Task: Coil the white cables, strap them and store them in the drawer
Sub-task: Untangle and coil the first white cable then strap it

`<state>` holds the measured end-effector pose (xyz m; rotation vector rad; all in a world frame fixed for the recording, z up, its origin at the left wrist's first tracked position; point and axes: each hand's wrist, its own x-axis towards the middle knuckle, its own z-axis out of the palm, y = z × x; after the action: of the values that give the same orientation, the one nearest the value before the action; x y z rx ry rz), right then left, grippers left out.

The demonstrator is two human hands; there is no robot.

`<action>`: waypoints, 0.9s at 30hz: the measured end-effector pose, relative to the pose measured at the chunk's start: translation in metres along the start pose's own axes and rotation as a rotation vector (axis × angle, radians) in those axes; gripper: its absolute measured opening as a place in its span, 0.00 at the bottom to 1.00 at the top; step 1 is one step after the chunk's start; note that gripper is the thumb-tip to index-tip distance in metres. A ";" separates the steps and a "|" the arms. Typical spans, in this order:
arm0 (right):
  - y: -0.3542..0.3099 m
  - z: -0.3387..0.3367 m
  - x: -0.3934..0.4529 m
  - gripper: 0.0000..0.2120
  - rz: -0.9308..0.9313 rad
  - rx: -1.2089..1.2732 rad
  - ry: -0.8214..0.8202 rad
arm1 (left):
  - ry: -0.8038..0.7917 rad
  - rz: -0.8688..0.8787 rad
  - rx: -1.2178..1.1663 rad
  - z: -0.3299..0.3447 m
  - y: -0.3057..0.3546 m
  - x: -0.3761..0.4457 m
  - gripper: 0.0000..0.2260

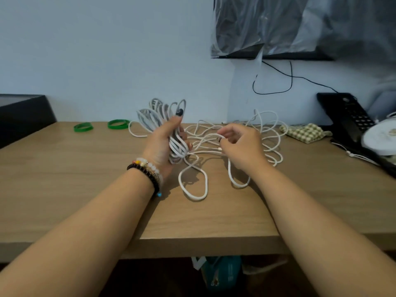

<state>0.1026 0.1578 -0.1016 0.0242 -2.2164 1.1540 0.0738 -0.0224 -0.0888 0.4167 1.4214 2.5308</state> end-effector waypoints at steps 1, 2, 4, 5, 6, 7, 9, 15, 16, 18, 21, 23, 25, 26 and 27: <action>0.002 -0.003 -0.002 0.09 -0.030 -0.117 -0.031 | 0.058 -0.003 0.136 -0.001 -0.005 -0.002 0.12; 0.004 -0.006 -0.004 0.08 -0.072 -0.262 -0.081 | 0.105 0.004 0.273 -0.003 -0.008 -0.004 0.12; 0.004 -0.013 -0.006 0.11 -0.113 -0.515 -0.174 | 0.140 0.028 0.445 -0.003 -0.008 -0.011 0.14; 0.002 -0.016 -0.007 0.13 -0.082 -0.611 -0.204 | 0.135 0.037 0.471 -0.002 -0.006 -0.014 0.13; -0.001 -0.020 -0.008 0.17 -0.015 -0.695 -0.224 | 0.131 0.052 0.479 0.000 -0.003 -0.018 0.13; -0.004 -0.024 -0.009 0.20 0.068 -0.778 -0.234 | 0.120 0.068 0.481 0.002 -0.001 -0.022 0.12; -0.008 -0.034 -0.011 0.20 0.205 -0.936 -0.263 | 0.109 0.090 0.518 0.006 0.004 -0.030 0.10; -0.010 -0.087 -0.008 0.12 0.443 -0.759 -0.271 | 0.128 0.171 0.623 0.002 0.029 -0.051 0.09; -0.012 -0.094 -0.008 0.12 0.489 -0.669 -0.260 | 0.143 0.172 0.617 0.000 0.033 -0.054 0.09; -0.021 -0.104 -0.010 0.12 0.587 -0.406 -0.246 | 0.161 0.159 0.595 -0.003 0.041 -0.060 0.10; -0.046 -0.109 -0.012 0.13 0.698 -0.058 -0.148 | 0.163 0.140 0.589 0.003 0.052 -0.071 0.20; -0.063 -0.111 -0.006 0.13 0.673 0.015 -0.084 | 0.146 0.145 0.600 0.008 0.058 -0.077 0.22; -0.084 -0.114 0.000 0.13 0.622 0.053 -0.036 | 0.135 0.162 0.615 0.014 0.062 -0.083 0.13; -0.095 -0.116 0.003 0.12 0.582 0.061 -0.017 | 0.134 0.168 0.621 0.018 0.064 -0.086 0.11; -0.106 -0.120 0.006 0.12 0.533 0.044 -0.004 | 0.132 0.177 0.626 0.022 0.066 -0.090 0.10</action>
<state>0.1915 0.1831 0.0291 -0.5771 -2.2657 1.4749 0.1631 -0.0674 -0.0344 0.4932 2.3182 2.2130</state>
